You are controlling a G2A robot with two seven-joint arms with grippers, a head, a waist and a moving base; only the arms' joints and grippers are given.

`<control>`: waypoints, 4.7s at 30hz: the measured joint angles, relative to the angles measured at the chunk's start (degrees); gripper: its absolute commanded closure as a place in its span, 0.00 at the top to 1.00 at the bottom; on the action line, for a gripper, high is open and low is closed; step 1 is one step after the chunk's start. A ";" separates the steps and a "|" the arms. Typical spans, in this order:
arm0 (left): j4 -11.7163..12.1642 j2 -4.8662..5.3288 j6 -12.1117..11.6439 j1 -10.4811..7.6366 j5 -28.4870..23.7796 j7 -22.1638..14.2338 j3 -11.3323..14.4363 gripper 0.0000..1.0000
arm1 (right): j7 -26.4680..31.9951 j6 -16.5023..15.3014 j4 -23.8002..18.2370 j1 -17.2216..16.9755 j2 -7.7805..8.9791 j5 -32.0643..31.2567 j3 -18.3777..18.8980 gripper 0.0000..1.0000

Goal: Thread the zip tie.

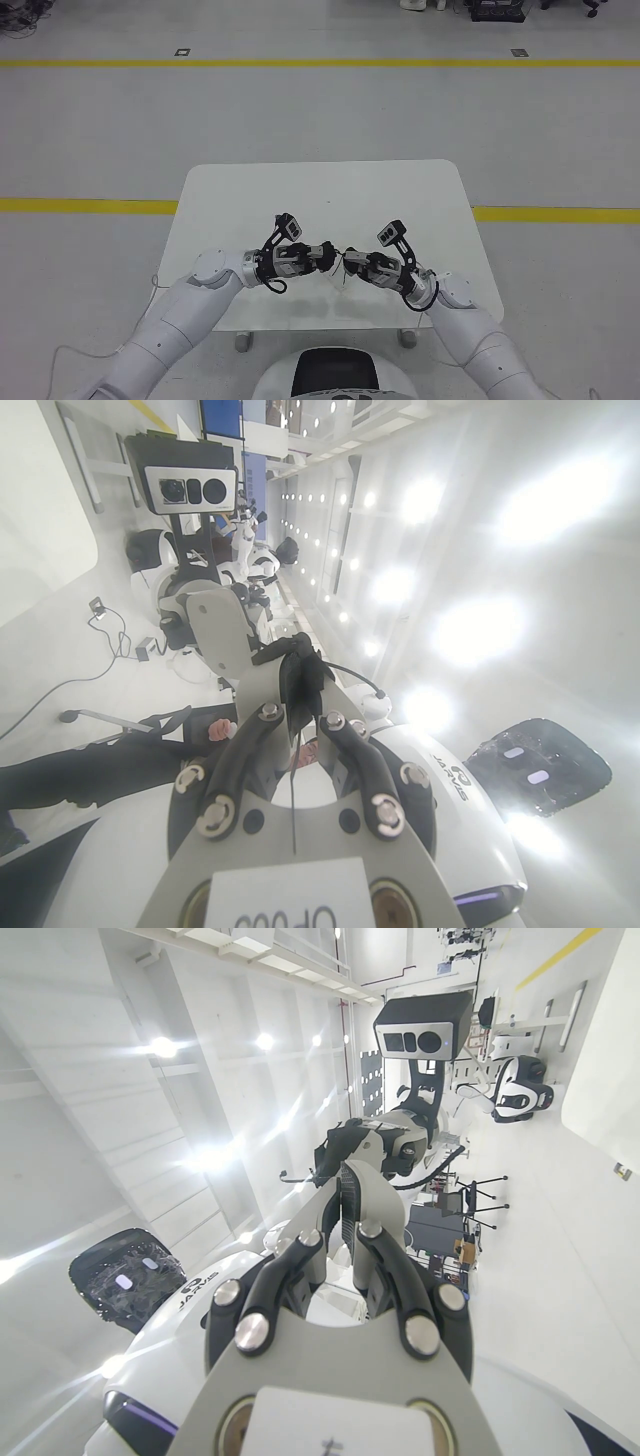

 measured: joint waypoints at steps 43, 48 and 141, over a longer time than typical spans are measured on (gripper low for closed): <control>0.00 0.00 0.00 0.00 0.00 0.00 0.00 0.00 | -3.85 0.03 0.32 0.24 0.65 -2.64 -0.64 0.00; 0.00 0.00 0.00 0.00 0.00 0.00 0.00 0.00 | -4.29 0.11 0.54 0.34 0.67 -3.02 -0.95 0.00; 0.00 0.00 0.00 0.00 0.00 0.00 0.00 0.00 | -9.77 1.44 2.49 2.29 1.13 -8.97 -4.77 0.00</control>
